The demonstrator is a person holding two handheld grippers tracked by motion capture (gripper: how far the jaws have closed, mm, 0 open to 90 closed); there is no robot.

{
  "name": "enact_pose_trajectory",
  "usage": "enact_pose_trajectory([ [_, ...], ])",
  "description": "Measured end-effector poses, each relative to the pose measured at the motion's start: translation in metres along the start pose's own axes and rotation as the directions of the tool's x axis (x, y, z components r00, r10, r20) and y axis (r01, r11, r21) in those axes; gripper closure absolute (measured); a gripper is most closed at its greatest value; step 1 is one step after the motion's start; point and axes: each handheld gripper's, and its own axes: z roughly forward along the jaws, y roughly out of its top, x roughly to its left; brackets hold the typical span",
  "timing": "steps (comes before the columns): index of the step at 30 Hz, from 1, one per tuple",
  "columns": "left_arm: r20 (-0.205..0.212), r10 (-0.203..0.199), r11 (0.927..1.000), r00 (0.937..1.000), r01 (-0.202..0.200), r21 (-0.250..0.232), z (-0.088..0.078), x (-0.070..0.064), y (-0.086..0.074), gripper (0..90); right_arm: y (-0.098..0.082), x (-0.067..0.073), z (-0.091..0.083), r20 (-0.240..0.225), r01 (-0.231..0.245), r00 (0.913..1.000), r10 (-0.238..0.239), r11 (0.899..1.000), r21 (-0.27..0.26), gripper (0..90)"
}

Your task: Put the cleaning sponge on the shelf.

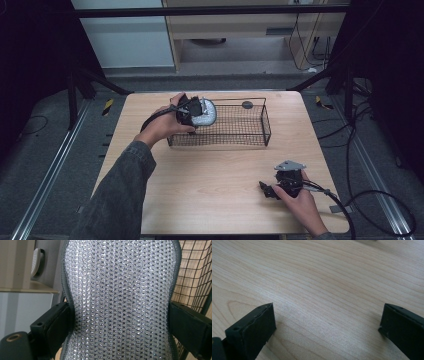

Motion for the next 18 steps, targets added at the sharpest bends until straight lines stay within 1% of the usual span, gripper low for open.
enact_pose_trajectory([
  [4, 0.008, -0.005, 1.0000, 1.0000, 0.005, 0.005, 0.0037, 0.0022, -0.0019, 6.9, 0.0000, 0.0000, 0.0000, 0.000, 0.000, 1.0000, 0.000, 1.000, -0.001, 0.4],
  [7, 0.017, -0.001, 1.0000, 0.9999, 0.001, 0.009, 0.0060, 0.0020, -0.0019, 6.9, -0.0001, 0.0000, 0.0000, 0.000, 0.000, 1.0000, 0.000, 1.000, -0.001, 0.4],
  [13, 0.018, 0.002, 1.0000, 0.9998, -0.002, 0.007, 0.0069, 0.0010, -0.0006, 6.9, 0.0000, -0.0001, -0.0001, 0.000, 0.001, 1.0000, -0.001, 1.000, 0.000, 0.4],
  [18, 0.023, 0.008, 0.9998, 0.9997, -0.008, 0.019, 0.0092, 0.0002, -0.0008, 6.8, -0.0001, -0.0002, 0.0000, 0.000, 0.002, 1.0000, -0.002, 1.000, -0.002, 0.4],
])
